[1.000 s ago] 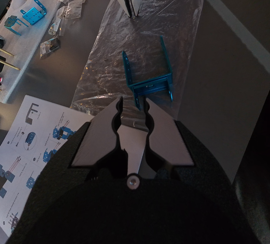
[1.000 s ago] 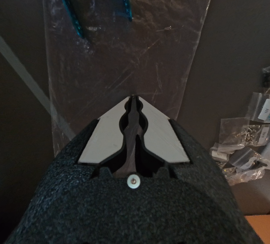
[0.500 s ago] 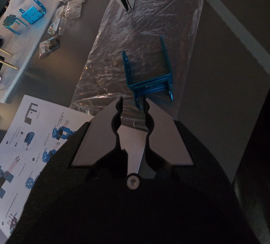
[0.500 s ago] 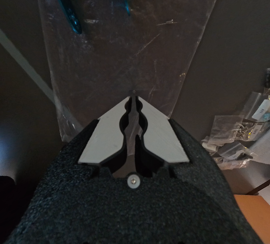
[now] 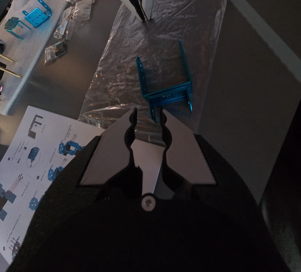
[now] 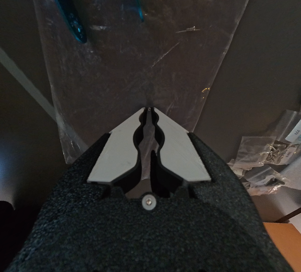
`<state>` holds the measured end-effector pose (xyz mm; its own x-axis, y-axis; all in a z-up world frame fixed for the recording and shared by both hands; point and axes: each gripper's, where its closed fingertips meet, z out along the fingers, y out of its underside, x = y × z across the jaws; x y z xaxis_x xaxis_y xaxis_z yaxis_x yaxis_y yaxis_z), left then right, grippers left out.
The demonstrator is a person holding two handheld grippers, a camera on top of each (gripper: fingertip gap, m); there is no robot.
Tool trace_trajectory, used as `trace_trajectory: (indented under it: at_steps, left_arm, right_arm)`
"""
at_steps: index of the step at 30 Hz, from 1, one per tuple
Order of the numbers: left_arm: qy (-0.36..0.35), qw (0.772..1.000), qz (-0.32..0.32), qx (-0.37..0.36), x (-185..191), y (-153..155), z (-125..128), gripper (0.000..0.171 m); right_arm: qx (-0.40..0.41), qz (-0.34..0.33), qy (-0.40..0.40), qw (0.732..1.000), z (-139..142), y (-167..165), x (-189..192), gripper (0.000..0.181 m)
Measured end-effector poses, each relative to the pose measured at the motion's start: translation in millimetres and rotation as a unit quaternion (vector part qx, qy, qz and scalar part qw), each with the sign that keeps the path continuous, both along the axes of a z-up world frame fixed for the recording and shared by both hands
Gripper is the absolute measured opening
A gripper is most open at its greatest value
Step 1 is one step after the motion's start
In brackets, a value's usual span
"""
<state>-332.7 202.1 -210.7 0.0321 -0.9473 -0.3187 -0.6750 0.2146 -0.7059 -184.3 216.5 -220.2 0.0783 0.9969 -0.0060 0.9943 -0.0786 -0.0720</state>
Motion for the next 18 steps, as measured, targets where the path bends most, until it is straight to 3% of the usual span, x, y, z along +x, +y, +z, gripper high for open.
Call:
trace_trajectory:
  at_steps: [12,18]
  left_arm:
    - [0.000,1.000,0.001,-0.001,0,0,0,0.027]
    - [-0.004,1.000,0.003,-0.002,-1,1,1,0.028]
  right_arm:
    - [0.024,0.027,0.036,0.999,4,0,-3,0.004]
    - [0.037,0.071,0.164,0.983,22,-6,-38,0.003]
